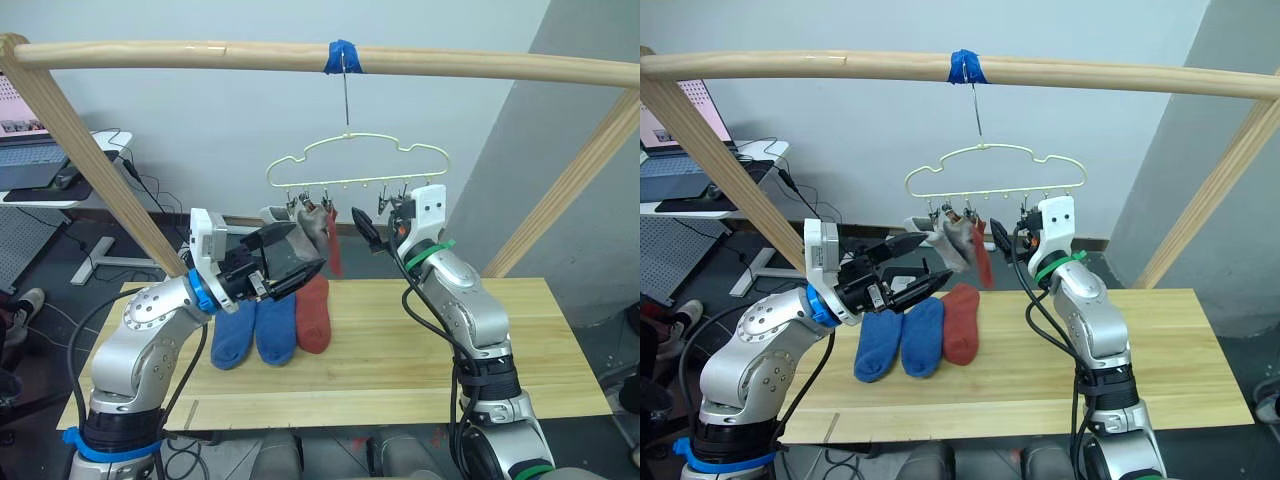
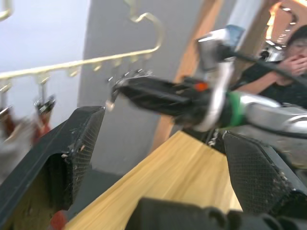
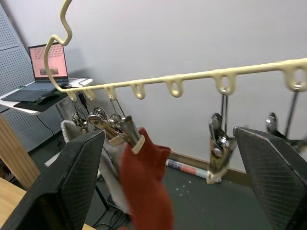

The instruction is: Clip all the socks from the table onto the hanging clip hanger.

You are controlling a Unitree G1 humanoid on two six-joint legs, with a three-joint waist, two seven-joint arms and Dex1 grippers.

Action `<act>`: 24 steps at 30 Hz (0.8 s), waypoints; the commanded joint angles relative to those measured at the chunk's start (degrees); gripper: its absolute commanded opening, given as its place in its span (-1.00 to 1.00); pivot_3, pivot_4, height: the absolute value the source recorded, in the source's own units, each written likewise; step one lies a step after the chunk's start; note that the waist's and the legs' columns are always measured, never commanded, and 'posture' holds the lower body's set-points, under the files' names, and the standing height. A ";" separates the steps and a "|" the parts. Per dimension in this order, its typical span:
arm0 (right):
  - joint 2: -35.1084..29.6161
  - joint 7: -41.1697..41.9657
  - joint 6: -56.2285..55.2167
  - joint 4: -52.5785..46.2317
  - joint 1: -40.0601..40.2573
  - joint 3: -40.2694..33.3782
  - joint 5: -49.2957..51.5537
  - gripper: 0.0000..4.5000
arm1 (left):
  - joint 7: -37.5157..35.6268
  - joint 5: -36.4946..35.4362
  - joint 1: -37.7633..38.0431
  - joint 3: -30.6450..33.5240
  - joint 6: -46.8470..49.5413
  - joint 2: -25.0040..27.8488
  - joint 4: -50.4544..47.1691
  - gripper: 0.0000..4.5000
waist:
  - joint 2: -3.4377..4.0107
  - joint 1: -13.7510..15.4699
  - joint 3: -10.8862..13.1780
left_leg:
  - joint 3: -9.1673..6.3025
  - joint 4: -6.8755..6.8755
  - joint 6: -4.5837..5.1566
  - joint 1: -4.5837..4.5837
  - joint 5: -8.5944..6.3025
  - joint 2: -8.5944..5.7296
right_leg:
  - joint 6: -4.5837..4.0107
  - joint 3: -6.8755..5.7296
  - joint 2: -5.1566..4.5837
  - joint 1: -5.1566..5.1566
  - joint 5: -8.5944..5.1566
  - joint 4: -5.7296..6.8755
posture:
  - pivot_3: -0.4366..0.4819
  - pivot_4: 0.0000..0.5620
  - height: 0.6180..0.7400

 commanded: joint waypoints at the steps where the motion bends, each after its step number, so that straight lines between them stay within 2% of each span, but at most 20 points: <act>1: 1.12 -1.16 -2.02 0.77 -1.43 -0.96 0.40 0.99 | 1.27 -0.11 0.50 0.55 -1.86 -0.76 -1.64 1.00 | 0.00 0.06 0.00 | 0.01 0.01 0.00 0.00 0.00 0.00 | -0.01 0.01 0.00 0.00 0.00 0.00 | 0.14 -0.65 1.00; 7: 1.98 -3.51 -2.08 2.37 -2.04 -2.14 0.45 0.99 | 2.02 -0.15 0.71 0.58 -2.10 -0.52 -2.46 1.00 | 0.00 0.33 0.00 | 0.01 0.03 0.00 -0.01 0.00 0.00 | -0.01 0.00 0.00 -0.01 0.00 0.03 | 0.16 -0.66 1.00; 24: 4.09 -3.80 -4.58 4.28 -4.48 -1.55 0.68 0.99 | 2.35 0.52 -0.24 0.35 -3.86 -0.60 -0.61 1.00 | 0.00 0.61 0.00 | 0.01 0.02 0.00 -0.01 0.00 0.00 | -0.18 -0.01 0.00 -0.02 0.11 0.04 | 0.16 -0.65 1.00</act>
